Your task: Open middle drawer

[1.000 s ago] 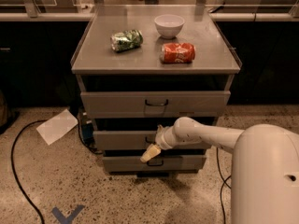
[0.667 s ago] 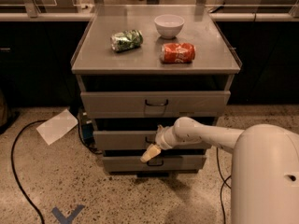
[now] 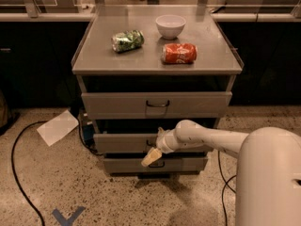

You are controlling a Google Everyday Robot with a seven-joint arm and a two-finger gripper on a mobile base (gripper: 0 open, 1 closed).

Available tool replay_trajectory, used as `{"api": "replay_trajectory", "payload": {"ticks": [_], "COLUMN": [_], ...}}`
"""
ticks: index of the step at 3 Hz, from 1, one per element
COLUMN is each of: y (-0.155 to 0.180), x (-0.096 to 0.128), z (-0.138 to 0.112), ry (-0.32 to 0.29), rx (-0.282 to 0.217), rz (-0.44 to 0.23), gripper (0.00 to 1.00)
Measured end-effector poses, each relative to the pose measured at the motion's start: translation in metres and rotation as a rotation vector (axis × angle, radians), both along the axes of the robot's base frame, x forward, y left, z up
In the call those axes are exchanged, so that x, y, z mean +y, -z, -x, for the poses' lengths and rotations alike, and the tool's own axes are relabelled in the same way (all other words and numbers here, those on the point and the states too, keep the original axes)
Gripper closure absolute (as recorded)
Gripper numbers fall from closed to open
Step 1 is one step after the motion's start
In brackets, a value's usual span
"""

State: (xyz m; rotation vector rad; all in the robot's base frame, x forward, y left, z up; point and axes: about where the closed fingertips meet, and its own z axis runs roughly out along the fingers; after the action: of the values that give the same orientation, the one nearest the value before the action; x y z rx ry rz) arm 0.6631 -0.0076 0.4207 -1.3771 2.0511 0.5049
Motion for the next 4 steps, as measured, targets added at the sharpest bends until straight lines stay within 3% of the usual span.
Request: {"api": "replay_trajectory", "payload": {"ticks": [1,2,4], "y": [-0.001,-0.001,-0.002], "x": [-0.001,-0.001,0.003], "z": [0.022,0.022,0.050], "ry": [0.003,0.003,-0.033], "rx": [0.007,0.007,0.067], "rz": [-0.027,-0.027,-0.050], "gripper": [0.00,0.00,0.00]}}
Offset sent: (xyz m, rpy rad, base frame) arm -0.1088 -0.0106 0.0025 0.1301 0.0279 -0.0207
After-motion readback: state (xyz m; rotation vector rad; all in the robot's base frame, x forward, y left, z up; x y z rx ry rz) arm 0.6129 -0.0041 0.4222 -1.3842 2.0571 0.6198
